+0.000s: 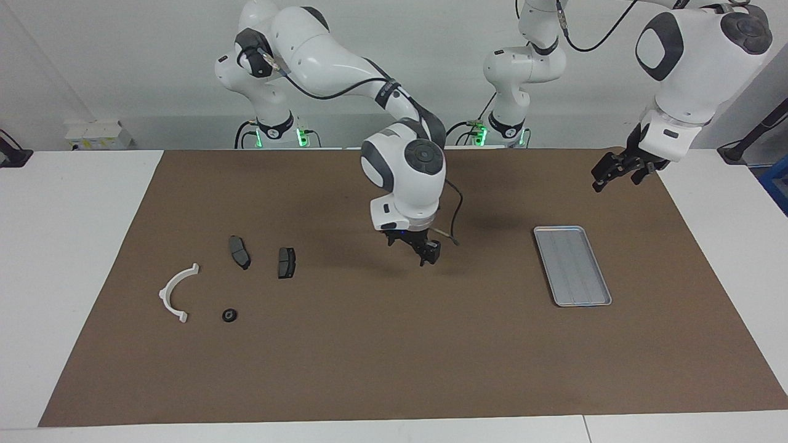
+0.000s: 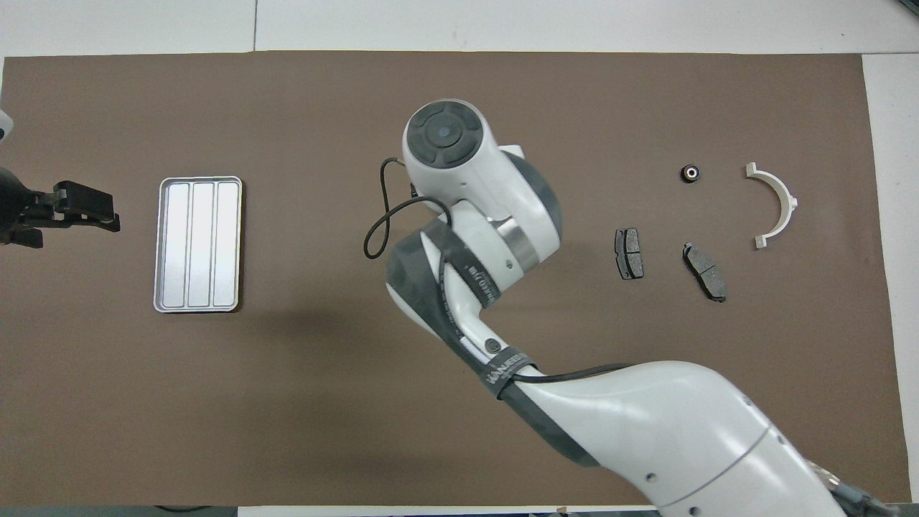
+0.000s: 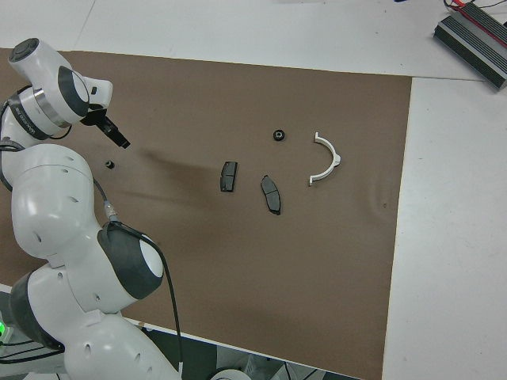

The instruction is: Pick bearing gear from pile to tray

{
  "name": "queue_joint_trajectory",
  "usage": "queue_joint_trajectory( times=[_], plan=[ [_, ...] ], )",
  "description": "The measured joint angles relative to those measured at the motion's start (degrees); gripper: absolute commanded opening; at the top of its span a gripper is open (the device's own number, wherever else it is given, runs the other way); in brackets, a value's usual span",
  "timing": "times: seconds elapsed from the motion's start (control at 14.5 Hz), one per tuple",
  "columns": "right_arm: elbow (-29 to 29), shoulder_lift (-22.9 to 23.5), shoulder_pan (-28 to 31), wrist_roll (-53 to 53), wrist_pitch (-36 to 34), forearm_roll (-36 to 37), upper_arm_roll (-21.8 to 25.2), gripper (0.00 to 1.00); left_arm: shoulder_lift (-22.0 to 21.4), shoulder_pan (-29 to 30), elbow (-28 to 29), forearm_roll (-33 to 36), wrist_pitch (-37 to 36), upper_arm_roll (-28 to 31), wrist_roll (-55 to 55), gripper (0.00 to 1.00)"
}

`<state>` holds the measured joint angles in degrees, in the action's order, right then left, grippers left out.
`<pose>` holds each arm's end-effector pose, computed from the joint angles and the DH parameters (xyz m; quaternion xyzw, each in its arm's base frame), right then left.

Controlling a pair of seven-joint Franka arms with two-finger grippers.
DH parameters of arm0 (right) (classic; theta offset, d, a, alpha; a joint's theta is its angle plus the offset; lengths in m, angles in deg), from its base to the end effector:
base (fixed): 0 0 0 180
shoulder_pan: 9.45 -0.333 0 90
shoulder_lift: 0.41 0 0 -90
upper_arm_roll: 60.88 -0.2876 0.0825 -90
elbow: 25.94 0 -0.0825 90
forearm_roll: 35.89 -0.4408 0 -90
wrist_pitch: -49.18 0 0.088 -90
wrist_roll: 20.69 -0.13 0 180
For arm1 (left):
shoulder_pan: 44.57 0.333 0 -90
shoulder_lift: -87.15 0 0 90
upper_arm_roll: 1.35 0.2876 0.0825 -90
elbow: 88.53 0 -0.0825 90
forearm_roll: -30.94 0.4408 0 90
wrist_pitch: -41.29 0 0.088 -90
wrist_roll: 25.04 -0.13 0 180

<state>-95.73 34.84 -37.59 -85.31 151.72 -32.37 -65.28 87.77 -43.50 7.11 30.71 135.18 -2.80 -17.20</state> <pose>0.6526 0.3948 0.3528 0.9610 -0.2755 -0.0082 0.0207 0.6153 -0.0045 0.5201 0.9977 0.0652 -0.0208 0.0006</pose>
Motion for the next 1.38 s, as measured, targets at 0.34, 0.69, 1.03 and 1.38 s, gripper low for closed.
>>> queue_joint_trajectory(
  times=[0.34, 0.69, 1.03, 1.38],
  plan=[
    [0.1, -9.3, 14.3, 37.2, -11.8, -0.9, 0.0, 1.00, 0.0, -1.3, 0.0, 0.0, -0.1, -0.3, 0.0, 1.00],
    [-6.9, -11.2, 27.5, 62.5, -7.7, -0.9, 0.0, 1.00, 0.5, -10.6, 3.1, -0.2, 9.0, -0.8, 14.0, 1.00],
    [-25.6, -14.9, 31.5, 65.9, 13.4, -0.7, 0.0, 1.00, 9.2, -24.6, 4.9, -0.2, 20.4, -1.1, 33.8, 1.00],
    [-29.6, -12.1, 32.3, 64.5, 21.3, 0.0, 0.2, 1.00, 21.4, -31.9, 4.9, -0.1, 30.2, -0.9, 42.8, 1.00]
  ],
)
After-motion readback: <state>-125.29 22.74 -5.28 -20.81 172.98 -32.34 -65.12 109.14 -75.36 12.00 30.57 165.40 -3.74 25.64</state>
